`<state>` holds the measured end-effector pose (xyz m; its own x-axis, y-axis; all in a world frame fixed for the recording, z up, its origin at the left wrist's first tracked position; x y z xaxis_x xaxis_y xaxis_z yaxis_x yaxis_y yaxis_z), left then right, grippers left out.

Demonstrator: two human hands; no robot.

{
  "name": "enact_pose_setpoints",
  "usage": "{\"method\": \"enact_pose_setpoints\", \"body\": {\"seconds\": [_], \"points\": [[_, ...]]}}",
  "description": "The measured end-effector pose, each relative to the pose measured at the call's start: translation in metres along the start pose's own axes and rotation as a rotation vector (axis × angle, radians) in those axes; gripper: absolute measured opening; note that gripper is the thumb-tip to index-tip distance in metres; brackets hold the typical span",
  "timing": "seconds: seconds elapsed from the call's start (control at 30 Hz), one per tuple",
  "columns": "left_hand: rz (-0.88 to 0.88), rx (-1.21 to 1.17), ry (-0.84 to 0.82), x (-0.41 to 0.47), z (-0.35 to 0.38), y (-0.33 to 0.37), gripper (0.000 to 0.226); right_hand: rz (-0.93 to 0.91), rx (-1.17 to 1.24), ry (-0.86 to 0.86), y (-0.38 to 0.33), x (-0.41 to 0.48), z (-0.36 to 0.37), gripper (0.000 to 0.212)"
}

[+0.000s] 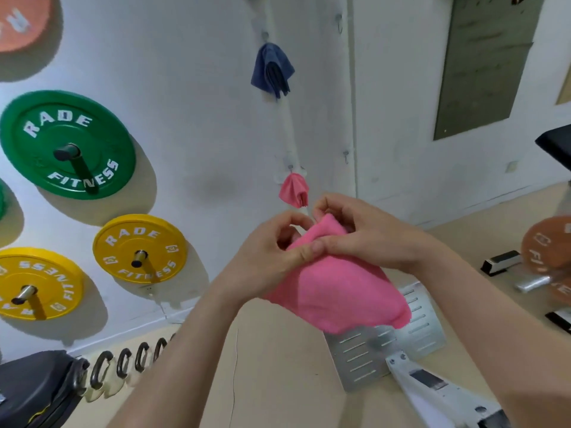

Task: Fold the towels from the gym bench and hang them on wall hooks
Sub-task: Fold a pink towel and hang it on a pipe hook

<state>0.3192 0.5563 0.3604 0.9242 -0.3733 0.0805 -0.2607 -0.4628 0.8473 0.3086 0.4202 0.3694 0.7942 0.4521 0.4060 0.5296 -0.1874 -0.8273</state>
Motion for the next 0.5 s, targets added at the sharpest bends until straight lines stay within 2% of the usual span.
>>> {"method": "enact_pose_setpoints", "body": {"seconds": [0.1,0.17,0.23,0.33,0.43,0.5], "points": [[0.026,-0.049,0.128,0.047,-0.015,-0.018,0.016,0.112,0.254,-0.04,0.043,0.026,-0.012,0.045],[0.023,-0.104,0.188,0.075,-0.024,-0.03,0.011,0.207,0.341,-0.068,0.08,0.038,-0.016,0.057],[0.004,-0.155,0.262,0.106,-0.036,-0.046,0.012,0.277,0.291,-0.073,0.117,0.048,-0.017,0.043],[-0.037,-0.127,0.317,0.154,-0.055,-0.077,0.012,0.33,0.285,0.062,0.155,0.079,-0.032,0.025],[-0.088,-0.273,0.262,0.197,-0.072,-0.111,0.005,0.295,0.258,0.178,0.174,0.122,-0.048,0.032],[-0.089,-0.365,0.179,0.226,-0.081,-0.118,0.012,0.283,0.183,0.229,0.181,0.15,-0.059,0.036]]}}
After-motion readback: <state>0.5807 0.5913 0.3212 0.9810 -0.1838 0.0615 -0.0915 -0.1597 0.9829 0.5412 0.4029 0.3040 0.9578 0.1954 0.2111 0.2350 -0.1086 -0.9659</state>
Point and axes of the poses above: each hand's wrist, its own x-axis towards the middle knuckle, its own z-axis out of the palm, y = z × x, the point moved 6 cm from there along x, towards the middle knuckle, and after that the axes turned 11 degrees about -z, right-handed, at the moved point
